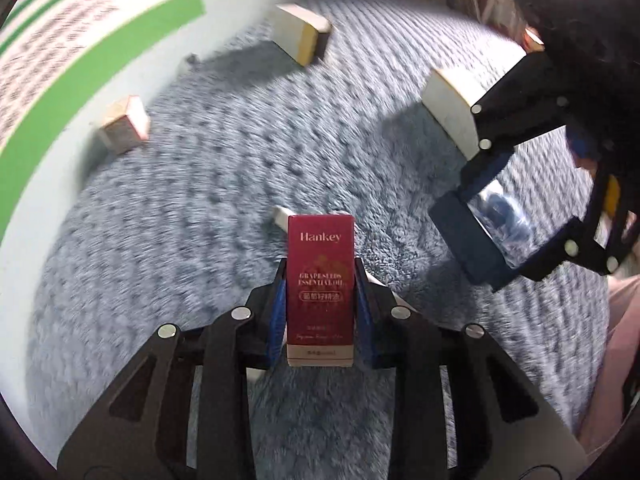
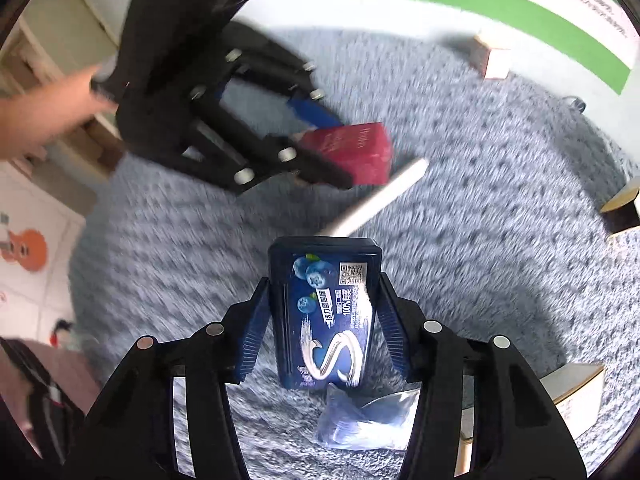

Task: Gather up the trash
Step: 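Grasp the red Hankey box with the left gripper while the right gripper grasps the blue gum pack, then carry box and gum pack over the teal wastebasket and open both grippers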

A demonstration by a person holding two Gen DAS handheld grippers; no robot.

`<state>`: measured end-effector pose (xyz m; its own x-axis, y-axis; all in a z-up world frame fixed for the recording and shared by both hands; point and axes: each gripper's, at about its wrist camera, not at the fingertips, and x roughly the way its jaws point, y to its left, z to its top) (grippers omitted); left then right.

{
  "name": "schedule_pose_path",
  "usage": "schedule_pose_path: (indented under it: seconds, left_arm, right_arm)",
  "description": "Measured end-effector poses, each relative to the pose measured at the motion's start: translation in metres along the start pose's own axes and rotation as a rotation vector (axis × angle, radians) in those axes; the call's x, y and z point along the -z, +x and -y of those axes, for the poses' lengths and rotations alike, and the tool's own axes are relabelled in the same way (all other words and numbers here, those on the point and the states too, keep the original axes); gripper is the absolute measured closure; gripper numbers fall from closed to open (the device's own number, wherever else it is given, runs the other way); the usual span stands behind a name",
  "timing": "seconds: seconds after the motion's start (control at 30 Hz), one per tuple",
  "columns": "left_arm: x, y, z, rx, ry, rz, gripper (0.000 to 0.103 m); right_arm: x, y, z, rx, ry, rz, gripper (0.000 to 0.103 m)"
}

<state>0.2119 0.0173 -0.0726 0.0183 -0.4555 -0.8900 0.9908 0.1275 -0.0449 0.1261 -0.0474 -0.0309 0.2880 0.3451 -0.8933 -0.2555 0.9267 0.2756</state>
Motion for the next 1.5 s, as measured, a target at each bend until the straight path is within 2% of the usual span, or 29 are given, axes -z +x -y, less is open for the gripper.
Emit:
schedule_pose_path:
  seconds: [0.2,0.4,0.6,0.73,0.9,1.17,1.33,1.5]
  left_arm:
    - [0.01,-0.049,0.004,-0.105,-0.058,0.015,0.076]
    - [0.046,-0.087,0.025,-0.221,-0.18,-0.015,0.076]
    - [0.096,-0.118,0.071,-0.358,-0.404,-0.043,0.076]
    - [0.137,-0.139,0.124,-0.455,-0.624,-0.051,0.076]
    - [0.201,-0.156,0.216,-0.564,-0.94,-0.054,0.076]
    - [0.302,-0.172,0.377,-0.658,-1.371,-0.059,0.076]
    - [0.351,-0.171,0.463,-0.694,-1.557,-0.064,0.076]
    - [0.397,-0.167,0.534,-0.707,-1.692,-0.049,0.076]
  right_arm:
    - [-0.022,-0.025,-0.01,-0.049,-0.073,0.064,0.051]
    - [-0.04,-0.026,-0.038,-0.136,-0.246,0.053,0.051]
    - [-0.043,-0.025,-0.082,-0.281,-0.466,0.016,0.051]
    - [-0.034,-0.021,-0.126,-0.4,-0.639,-0.02,0.051]
    - [-0.004,-0.012,-0.199,-0.555,-0.841,-0.106,0.051]
    - [0.078,0.001,-0.343,-0.769,-1.15,-0.26,0.051]
    - [0.138,0.015,-0.419,-0.838,-1.278,-0.351,0.051]
    - [0.199,0.03,-0.485,-0.864,-1.36,-0.438,0.051]
